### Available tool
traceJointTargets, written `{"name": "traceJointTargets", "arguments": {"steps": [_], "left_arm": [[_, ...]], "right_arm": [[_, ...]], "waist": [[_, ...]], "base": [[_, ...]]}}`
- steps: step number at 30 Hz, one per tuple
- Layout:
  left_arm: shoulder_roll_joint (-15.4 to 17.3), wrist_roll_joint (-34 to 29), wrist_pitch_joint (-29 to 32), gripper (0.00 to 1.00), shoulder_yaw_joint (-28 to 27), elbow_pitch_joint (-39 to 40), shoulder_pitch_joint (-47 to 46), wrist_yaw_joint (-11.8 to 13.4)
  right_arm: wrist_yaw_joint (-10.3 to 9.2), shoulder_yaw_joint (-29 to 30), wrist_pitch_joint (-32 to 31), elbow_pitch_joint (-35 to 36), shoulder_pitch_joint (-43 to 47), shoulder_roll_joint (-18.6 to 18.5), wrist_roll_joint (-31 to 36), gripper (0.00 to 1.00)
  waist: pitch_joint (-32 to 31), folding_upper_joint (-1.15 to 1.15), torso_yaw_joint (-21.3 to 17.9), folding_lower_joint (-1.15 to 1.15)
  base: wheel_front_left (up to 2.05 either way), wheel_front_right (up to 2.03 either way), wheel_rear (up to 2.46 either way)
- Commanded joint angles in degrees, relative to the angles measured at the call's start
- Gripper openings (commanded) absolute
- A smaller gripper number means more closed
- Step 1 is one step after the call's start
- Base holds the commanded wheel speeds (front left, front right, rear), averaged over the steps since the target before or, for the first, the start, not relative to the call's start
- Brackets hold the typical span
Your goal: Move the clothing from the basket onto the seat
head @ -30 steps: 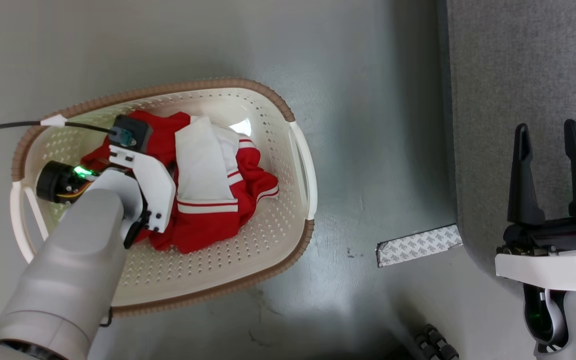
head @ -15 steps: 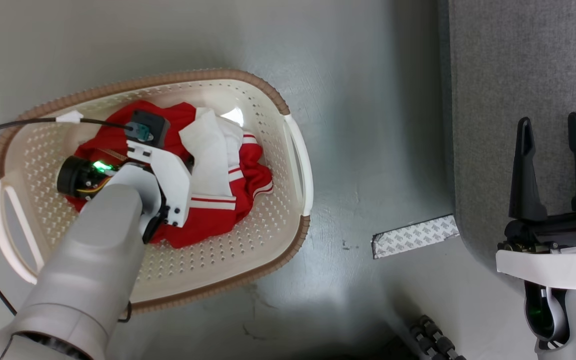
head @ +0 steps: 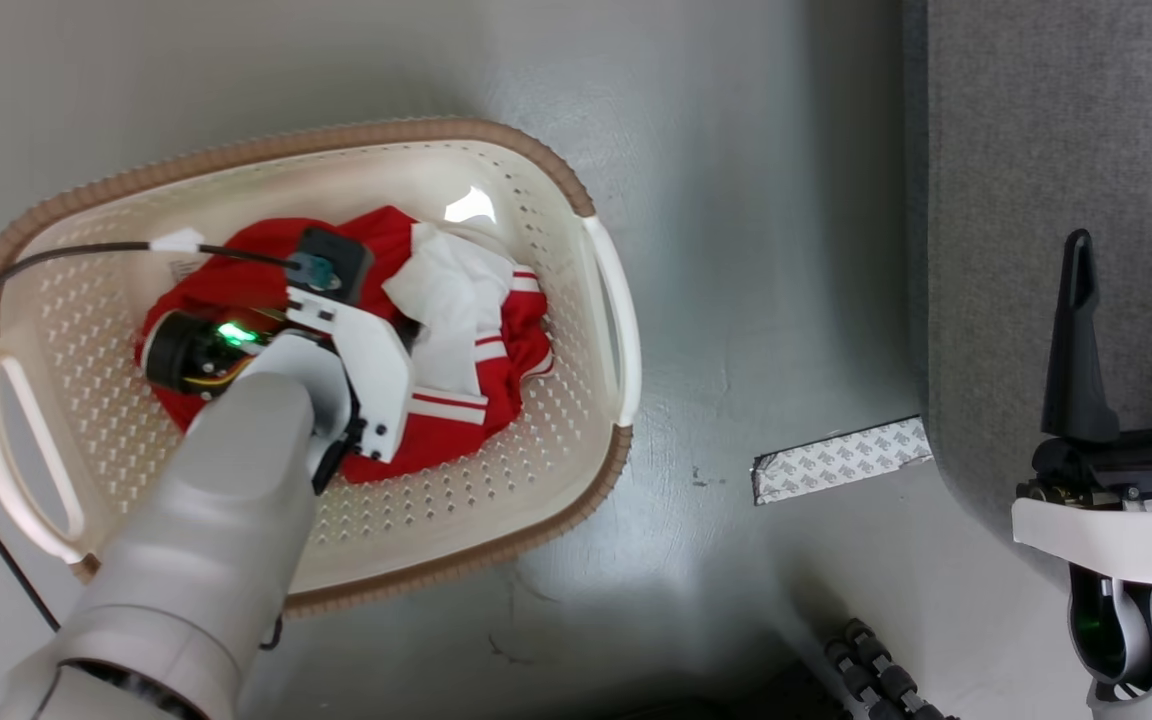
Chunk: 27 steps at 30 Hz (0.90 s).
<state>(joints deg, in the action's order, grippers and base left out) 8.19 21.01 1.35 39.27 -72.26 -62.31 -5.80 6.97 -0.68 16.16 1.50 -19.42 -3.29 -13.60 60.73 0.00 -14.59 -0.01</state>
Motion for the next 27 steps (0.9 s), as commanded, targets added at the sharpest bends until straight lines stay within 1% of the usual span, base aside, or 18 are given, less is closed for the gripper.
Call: {"name": "traceJointTargets", "arguments": {"steps": [1,2,3,4,9,15,21,27], "left_arm": [[-0.38,-0.82,-0.21,0.86,0.59,-0.49,0.43,-0.30],[-0.62,-0.91,-0.51,0.51,0.90,-0.51,0.52,-0.47],[-0.84,-0.86,-0.77,0.36,1.02,-0.53,0.56,-0.53],[-1.08,-1.02,-0.98,0.00,1.40,-0.55,0.70,-0.70],[-1.66,-0.61,-2.18,0.00,2.64,-0.61,1.08,-1.26],[-2.36,1.08,-5.51,0.00,2.20,-0.54,1.19,-1.48],[-3.40,3.49,-9.14,0.00,1.85,-0.23,3.05,-1.65],[-4.51,5.93,-13.14,0.00,1.73,0.85,7.61,-1.76]], "right_arm": [[0.92,-0.12,-1.82,-5.10,2.08,0.72,-1.55,1.00],[0.92,0.06,-1.82,-5.07,2.28,0.72,-1.35,1.00],[0.92,0.16,-1.82,-5.00,2.41,0.72,-1.26,1.00],[0.92,0.23,-1.82,-5.02,2.48,0.72,-1.12,1.00],[0.91,0.04,-1.82,-5.36,1.98,0.72,-0.75,1.00],[0.91,0.14,-1.81,-5.46,0.75,0.72,-0.02,1.00],[0.85,1.02,-1.34,-5.64,0.74,0.59,1.74,1.00],[0.61,2.28,-1.05,-7.11,2.01,0.35,2.71,1.00]], "waist": [[0.09,0.00,0.15,0.01],[0.14,0.00,0.22,0.01],[0.18,0.00,0.29,0.01],[0.18,0.00,0.34,0.01],[-0.07,0.00,0.39,0.01],[-2.17,0.00,1.06,0.01],[-7.85,0.00,3.38,0.01],[-16.48,0.00,5.75,0.01]], "base": [[0.00,0.00,0.00],[0.00,0.00,0.00],[0.00,0.00,0.00],[0.00,0.00,0.00],[0.00,0.00,0.00],[0.00,0.00,0.00],[0.00,0.00,0.00],[0.00,0.00,0.00]]}}
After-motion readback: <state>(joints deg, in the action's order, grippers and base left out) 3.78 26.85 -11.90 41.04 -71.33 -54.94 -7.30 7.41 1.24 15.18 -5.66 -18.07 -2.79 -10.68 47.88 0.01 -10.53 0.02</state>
